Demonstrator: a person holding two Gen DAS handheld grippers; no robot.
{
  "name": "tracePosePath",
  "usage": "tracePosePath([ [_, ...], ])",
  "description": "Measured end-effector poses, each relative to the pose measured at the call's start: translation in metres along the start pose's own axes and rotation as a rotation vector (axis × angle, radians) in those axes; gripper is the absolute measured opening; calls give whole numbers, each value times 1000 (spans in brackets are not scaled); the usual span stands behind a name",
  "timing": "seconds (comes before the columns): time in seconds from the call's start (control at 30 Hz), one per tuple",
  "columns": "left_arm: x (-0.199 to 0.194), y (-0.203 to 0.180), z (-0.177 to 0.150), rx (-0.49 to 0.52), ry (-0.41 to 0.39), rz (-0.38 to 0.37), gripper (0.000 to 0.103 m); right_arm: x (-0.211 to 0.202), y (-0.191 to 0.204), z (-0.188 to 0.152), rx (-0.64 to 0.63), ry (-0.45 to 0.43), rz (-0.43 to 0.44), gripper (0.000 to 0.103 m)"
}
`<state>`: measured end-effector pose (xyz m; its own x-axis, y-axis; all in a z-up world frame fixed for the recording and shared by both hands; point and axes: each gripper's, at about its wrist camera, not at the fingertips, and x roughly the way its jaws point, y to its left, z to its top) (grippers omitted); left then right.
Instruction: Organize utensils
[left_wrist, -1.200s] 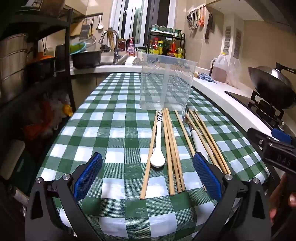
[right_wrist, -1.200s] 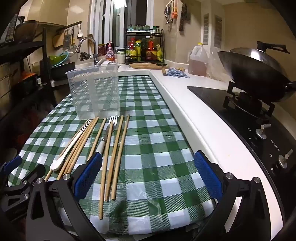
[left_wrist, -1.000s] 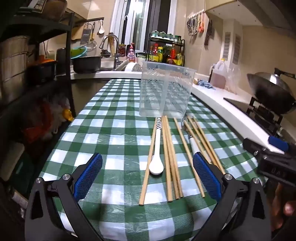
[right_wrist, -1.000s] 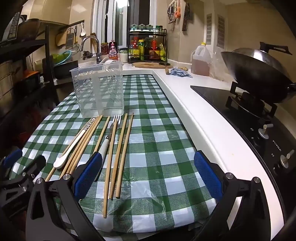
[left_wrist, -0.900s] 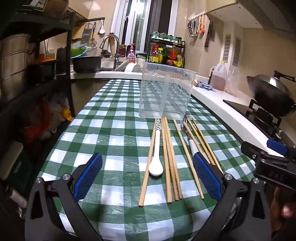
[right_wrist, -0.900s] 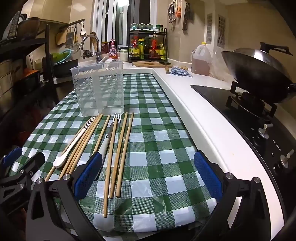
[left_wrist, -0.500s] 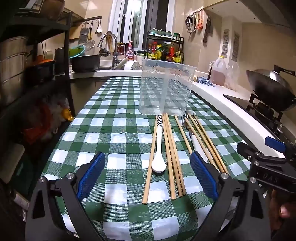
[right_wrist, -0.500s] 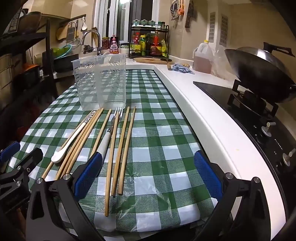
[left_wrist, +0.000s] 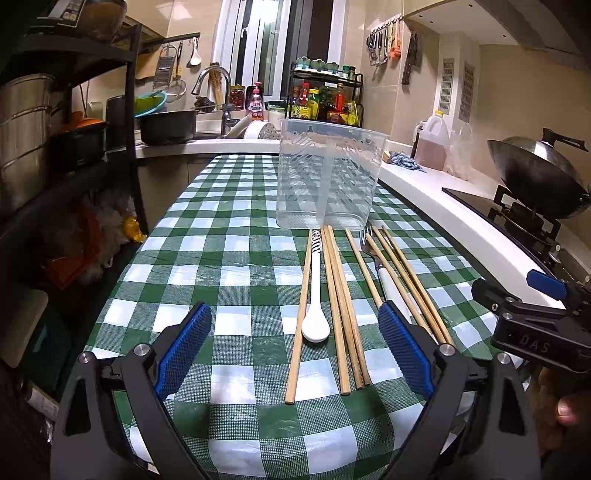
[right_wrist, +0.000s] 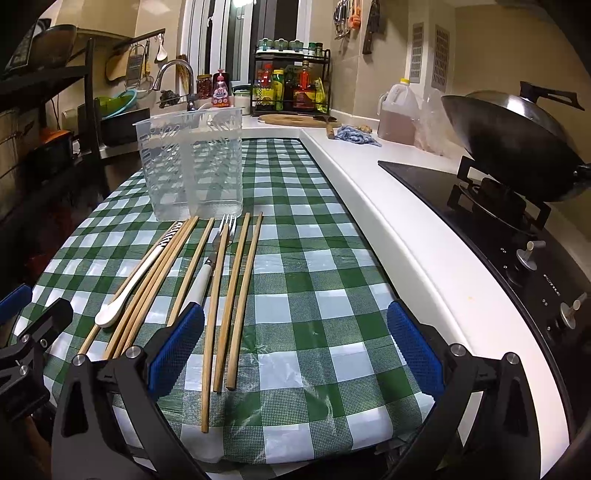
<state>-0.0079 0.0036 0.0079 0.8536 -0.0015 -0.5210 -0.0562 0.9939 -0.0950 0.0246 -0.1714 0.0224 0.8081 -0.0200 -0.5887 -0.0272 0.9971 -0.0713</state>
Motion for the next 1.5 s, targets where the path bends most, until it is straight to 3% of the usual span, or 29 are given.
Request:
tracePosePath([
  [1.4,-1,-2,0,8,-8,-15,88,-3,3,1,-17,-12,-29,97],
  [1.5,0,-2,0,7,-8,-16,88,-4,3,1,-22,-20,-35,92],
])
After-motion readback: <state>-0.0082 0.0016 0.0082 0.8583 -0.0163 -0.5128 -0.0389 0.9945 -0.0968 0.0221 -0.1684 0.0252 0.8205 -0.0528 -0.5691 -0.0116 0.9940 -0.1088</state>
